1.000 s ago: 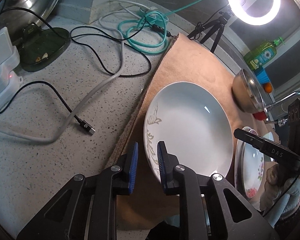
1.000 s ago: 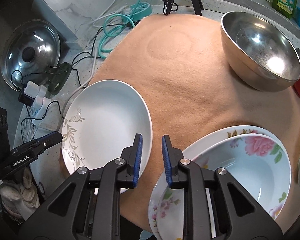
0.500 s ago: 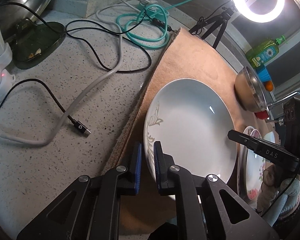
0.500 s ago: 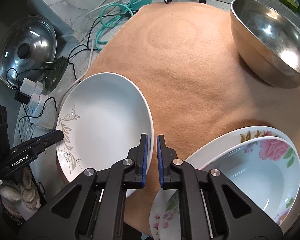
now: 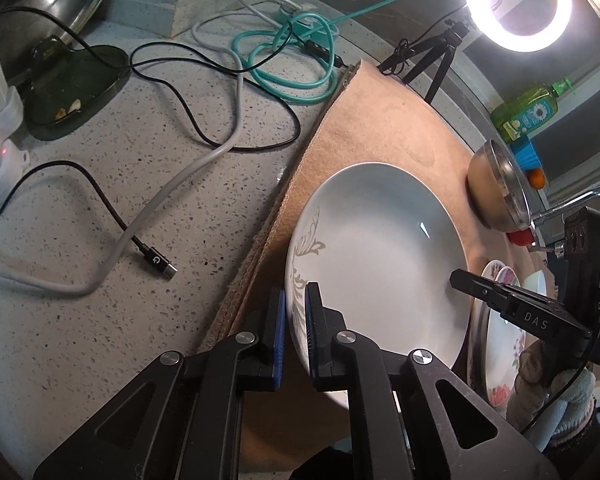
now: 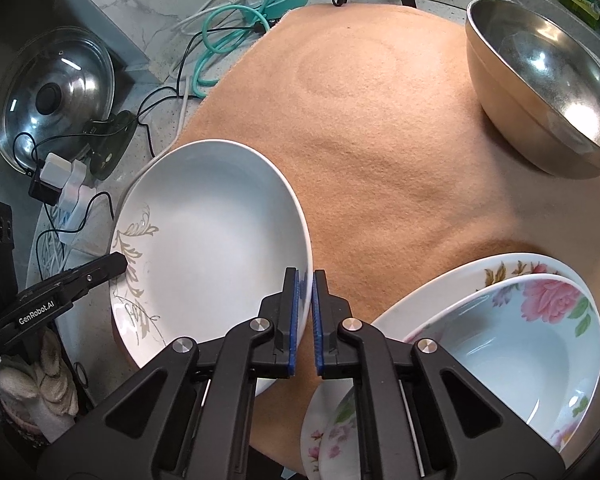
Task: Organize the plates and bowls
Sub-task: 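Close both grippers on the leaf-pattern plate rim, then lift the leaf-pattern plate with both grippers and lower it onto the rose plate, then open both grippers to release the leaf-pattern plate on the stack, then move both grippers to the rim of the large steel bowl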
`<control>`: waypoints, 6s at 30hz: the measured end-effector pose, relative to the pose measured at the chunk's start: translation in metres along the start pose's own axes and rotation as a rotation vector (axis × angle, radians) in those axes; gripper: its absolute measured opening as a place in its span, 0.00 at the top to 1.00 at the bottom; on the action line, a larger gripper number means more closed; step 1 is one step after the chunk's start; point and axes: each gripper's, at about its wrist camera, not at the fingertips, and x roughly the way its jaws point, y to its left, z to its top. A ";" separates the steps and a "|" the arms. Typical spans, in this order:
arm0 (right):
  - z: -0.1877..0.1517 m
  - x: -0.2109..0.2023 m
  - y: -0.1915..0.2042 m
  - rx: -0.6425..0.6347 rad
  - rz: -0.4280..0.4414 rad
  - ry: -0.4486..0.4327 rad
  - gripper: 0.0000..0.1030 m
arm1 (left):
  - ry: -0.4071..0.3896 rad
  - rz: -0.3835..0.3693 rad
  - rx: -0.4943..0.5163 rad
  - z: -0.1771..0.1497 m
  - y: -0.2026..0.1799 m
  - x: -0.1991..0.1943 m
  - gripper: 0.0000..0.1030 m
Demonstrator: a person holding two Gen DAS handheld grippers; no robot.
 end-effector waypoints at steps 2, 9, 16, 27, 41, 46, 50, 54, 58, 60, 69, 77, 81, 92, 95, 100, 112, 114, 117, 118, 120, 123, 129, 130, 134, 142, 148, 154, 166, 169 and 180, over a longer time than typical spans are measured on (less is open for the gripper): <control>0.000 -0.003 0.000 0.000 0.000 -0.008 0.94 | -0.004 -0.001 0.003 0.001 -0.002 -0.002 0.92; -0.001 -0.026 -0.004 0.026 0.027 -0.049 0.94 | -0.035 -0.016 0.021 0.009 -0.015 -0.018 0.92; -0.008 -0.052 -0.015 0.057 0.033 -0.078 0.94 | -0.061 -0.052 0.067 0.017 -0.039 -0.029 0.92; -0.028 -0.094 -0.054 0.140 0.001 -0.131 0.94 | -0.034 -0.117 0.160 0.017 -0.087 -0.020 0.92; -0.068 -0.127 -0.114 0.252 -0.065 -0.153 0.94 | 0.042 -0.174 0.297 0.001 -0.151 0.006 0.92; -0.083 -0.130 -0.132 0.283 -0.085 -0.143 0.94 | 0.076 -0.180 0.338 -0.010 -0.168 0.016 0.92; -0.096 -0.130 -0.145 0.312 -0.092 -0.129 0.94 | 0.100 -0.179 0.360 -0.017 -0.178 0.023 0.92; -0.104 -0.129 -0.151 0.325 -0.097 -0.117 0.94 | 0.119 -0.174 0.376 -0.021 -0.184 0.029 0.92; -0.111 -0.125 -0.155 0.334 -0.100 -0.106 0.93 | 0.132 -0.168 0.384 -0.024 -0.188 0.033 0.92; -0.113 -0.124 -0.156 0.335 -0.101 -0.101 0.93 | 0.137 -0.165 0.388 -0.025 -0.189 0.034 0.92; -0.118 -0.120 -0.160 0.341 -0.104 -0.088 0.93 | 0.154 -0.153 0.400 -0.029 -0.191 0.039 0.92; -0.120 -0.119 -0.161 0.342 -0.106 -0.087 0.93 | 0.168 -0.148 0.404 -0.031 -0.192 0.044 0.93; -0.121 -0.118 -0.161 0.340 -0.110 -0.083 0.93 | 0.175 -0.148 0.404 -0.032 -0.191 0.045 0.93; -0.119 -0.118 -0.158 0.320 -0.128 -0.072 0.93 | 0.182 -0.141 0.397 -0.033 -0.189 0.050 0.93; -0.118 -0.118 -0.156 0.311 -0.137 -0.067 0.93 | 0.185 -0.141 0.395 -0.033 -0.189 0.050 0.93; -0.116 -0.117 -0.155 0.303 -0.145 -0.059 0.93 | 0.185 -0.142 0.392 -0.033 -0.189 0.050 0.93; -0.114 -0.116 -0.150 0.273 -0.176 -0.043 0.90 | 0.180 -0.133 0.401 -0.033 -0.190 0.050 0.93; -0.114 -0.116 -0.149 0.267 -0.180 -0.040 0.90 | 0.179 -0.128 0.401 -0.033 -0.189 0.050 0.93; -0.113 -0.116 -0.147 0.256 -0.190 -0.037 0.90 | 0.180 -0.127 0.406 -0.034 -0.189 0.049 0.93; -0.113 -0.116 -0.147 0.254 -0.192 -0.037 0.90 | 0.178 -0.125 0.410 -0.034 -0.190 0.049 0.93; -0.113 -0.116 -0.148 0.255 -0.192 -0.039 0.90 | 0.179 -0.127 0.407 -0.034 -0.190 0.050 0.93; -0.113 -0.116 -0.147 0.257 -0.193 -0.039 0.90 | 0.180 -0.127 0.407 -0.034 -0.189 0.049 0.93; -0.113 -0.117 -0.146 0.260 -0.190 -0.040 0.90 | 0.184 -0.131 0.407 -0.033 -0.188 0.049 0.93; -0.113 -0.116 -0.147 0.262 -0.188 -0.040 0.90 | 0.185 -0.132 0.406 -0.034 -0.188 0.048 0.93; -0.113 -0.117 -0.148 0.265 -0.181 -0.041 0.90 | 0.181 -0.138 0.403 -0.033 -0.188 0.046 0.93; -0.113 -0.132 -0.152 0.278 -0.185 -0.080 0.90 | 0.136 -0.141 0.409 -0.021 -0.187 0.035 0.93; -0.107 -0.151 -0.155 0.301 -0.165 -0.145 0.73 | 0.113 -0.148 0.380 -0.007 -0.185 0.031 0.86; -0.089 -0.175 -0.159 0.341 -0.121 -0.258 0.58 | 0.075 -0.163 0.353 0.012 -0.184 0.026 0.72; -0.042 -0.189 -0.168 0.362 -0.097 -0.363 0.58 | -0.020 -0.171 0.392 0.058 -0.205 0.023 0.65; -0.027 -0.183 -0.175 0.357 -0.102 -0.359 0.58 | -0.008 -0.178 0.385 0.071 -0.211 0.032 0.65; 0.021 -0.151 -0.198 0.375 -0.075 -0.311 0.58 | 0.039 -0.171 0.349 0.113 -0.226 0.077 0.65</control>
